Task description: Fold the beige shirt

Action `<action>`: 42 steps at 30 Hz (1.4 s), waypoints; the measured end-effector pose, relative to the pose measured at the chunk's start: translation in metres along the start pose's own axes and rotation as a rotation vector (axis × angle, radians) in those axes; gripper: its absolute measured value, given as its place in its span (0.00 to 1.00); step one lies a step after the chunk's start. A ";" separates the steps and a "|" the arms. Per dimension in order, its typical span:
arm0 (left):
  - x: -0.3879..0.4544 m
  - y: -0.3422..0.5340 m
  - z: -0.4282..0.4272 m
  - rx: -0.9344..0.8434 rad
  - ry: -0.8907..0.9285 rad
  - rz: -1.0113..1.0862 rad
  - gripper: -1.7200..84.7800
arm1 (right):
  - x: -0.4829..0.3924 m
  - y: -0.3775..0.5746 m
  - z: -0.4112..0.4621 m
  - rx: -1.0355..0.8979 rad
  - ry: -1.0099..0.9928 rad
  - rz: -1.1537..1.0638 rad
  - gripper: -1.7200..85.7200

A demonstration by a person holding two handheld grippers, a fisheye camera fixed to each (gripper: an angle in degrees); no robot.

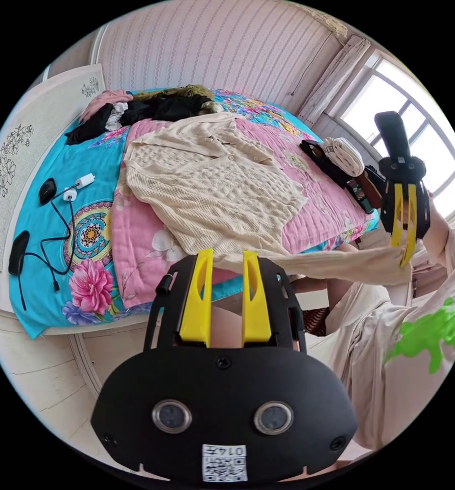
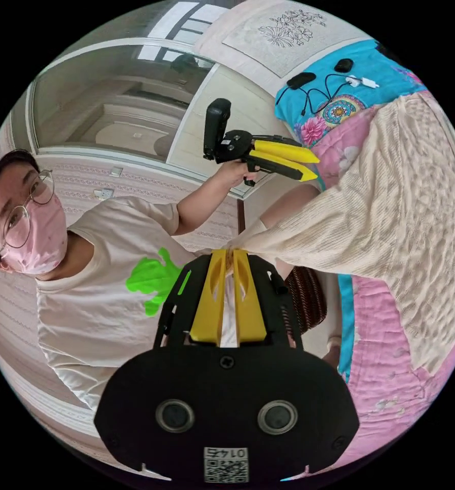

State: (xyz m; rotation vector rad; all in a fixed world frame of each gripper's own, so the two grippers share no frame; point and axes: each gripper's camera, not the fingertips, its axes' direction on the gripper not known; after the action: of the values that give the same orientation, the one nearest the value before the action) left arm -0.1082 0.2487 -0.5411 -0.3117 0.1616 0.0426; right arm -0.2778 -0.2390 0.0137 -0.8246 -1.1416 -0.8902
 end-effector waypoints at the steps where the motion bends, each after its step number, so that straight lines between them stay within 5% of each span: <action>1: -0.002 -0.010 0.002 0.000 0.003 0.005 0.12 | 0.004 -0.005 -0.024 0.011 0.028 0.004 0.03; 9: -0.004 -0.092 0.025 -0.003 0.034 0.062 0.12 | 0.080 -0.012 -0.173 0.114 0.276 0.271 0.05; 18: 0.002 -0.168 0.082 -0.101 0.084 0.098 0.12 | 0.172 0.047 -0.258 0.556 0.174 0.579 0.11; 26: 0.004 -0.223 0.117 -0.154 0.050 0.125 0.12 | 0.163 0.053 -0.256 0.480 0.349 0.631 0.15; 31: -0.002 -0.260 0.145 -0.259 -0.056 0.169 0.13 | 0.151 0.033 -0.261 0.392 0.447 0.629 0.07; 42: -0.008 -0.297 0.128 -0.262 0.022 0.350 0.13 | 0.089 0.022 -0.318 0.431 0.546 0.483 0.03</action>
State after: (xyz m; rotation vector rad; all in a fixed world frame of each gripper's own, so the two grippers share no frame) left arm -0.0769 0.0055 -0.3298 -0.5426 0.2318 0.4093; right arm -0.1182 -0.5283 0.0291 -0.4264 -0.5776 -0.3987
